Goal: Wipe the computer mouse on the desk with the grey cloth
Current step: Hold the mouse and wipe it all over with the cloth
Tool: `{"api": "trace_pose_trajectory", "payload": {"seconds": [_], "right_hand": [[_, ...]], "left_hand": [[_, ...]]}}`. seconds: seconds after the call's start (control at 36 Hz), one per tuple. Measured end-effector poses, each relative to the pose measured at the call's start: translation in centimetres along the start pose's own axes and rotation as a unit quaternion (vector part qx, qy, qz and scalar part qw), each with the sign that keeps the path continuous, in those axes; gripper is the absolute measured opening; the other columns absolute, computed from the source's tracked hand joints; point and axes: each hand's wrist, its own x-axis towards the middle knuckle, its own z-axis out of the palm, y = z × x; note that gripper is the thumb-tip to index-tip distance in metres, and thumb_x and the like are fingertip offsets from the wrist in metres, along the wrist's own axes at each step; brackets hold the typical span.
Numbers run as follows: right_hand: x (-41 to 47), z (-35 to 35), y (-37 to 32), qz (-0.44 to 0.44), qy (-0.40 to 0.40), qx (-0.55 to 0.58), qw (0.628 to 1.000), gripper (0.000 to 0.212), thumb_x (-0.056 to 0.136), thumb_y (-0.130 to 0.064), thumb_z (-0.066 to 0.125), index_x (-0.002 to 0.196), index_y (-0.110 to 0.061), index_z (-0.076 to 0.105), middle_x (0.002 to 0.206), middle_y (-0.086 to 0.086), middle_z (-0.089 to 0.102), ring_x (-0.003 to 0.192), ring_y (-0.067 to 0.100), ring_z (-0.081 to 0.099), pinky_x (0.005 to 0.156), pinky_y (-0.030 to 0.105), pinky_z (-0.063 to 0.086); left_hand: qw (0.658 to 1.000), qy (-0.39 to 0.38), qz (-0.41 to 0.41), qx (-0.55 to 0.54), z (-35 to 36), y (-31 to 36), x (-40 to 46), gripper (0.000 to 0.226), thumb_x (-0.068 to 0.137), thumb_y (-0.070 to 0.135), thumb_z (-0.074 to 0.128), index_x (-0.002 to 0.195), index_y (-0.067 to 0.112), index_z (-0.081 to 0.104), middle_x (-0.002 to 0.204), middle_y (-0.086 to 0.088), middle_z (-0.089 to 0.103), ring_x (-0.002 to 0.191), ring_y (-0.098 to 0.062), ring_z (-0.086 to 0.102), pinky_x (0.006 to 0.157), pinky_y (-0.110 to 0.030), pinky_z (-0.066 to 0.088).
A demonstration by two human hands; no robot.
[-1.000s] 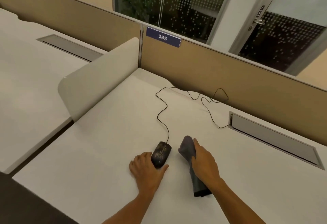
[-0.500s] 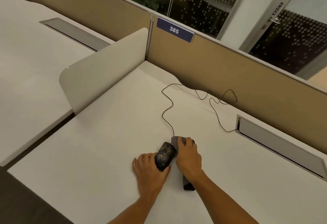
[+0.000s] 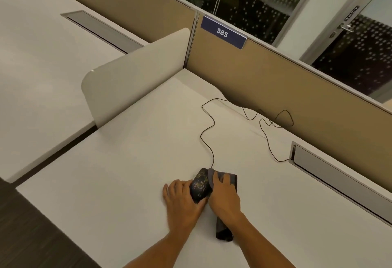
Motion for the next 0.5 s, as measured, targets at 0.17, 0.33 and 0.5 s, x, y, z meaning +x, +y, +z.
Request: {"api": "trace_pose_trajectory", "payload": {"seconds": [0.17, 0.33, 0.5], "right_hand": [[-1.3, 0.5, -0.2, -0.025, 0.008, -0.017, 1.000, 0.075, 0.089, -0.014, 0.057, 0.152, -0.020, 0.017, 0.141, 0.011, 0.034, 0.114, 0.029, 0.048, 0.084, 0.038, 0.053], [-2.1, 0.6, 0.0, -0.047, 0.004, -0.020, 0.999, 0.076, 0.090, -0.014, 0.057, 0.153, -0.023, 0.015, 0.151, 0.012, 0.028, 0.124, 0.030, 0.044, 0.090, 0.038, 0.051], [-2.6, 0.2, 0.8, -0.081, -0.022, -0.016, 0.996, 0.073, 0.090, -0.016, 0.057, 0.152, -0.026, 0.020, 0.149, 0.009, 0.030, 0.120, 0.028, 0.046, 0.092, 0.038, 0.051]], "left_hand": [[1.000, -0.010, 0.003, 0.014, -0.5, 0.3, -0.1, 0.063, 0.068, 0.065, 0.067, 0.115, 0.024, 0.061, 0.108, 0.003, 0.060, 0.118, -0.022, 0.050, 0.117, -0.052, 0.023], [1.000, -0.015, 0.001, 0.015, -0.6, 0.3, -0.2, 0.064, 0.067, 0.061, 0.070, 0.117, 0.022, 0.060, 0.110, 0.001, 0.059, 0.120, -0.023, 0.048, 0.119, -0.052, 0.021], [0.999, -0.024, -0.003, 0.025, -0.3, 0.2, -0.2, 0.064, 0.066, 0.057, 0.073, 0.118, 0.022, 0.060, 0.111, 0.000, 0.060, 0.121, -0.025, 0.048, 0.118, -0.053, 0.022]]}}
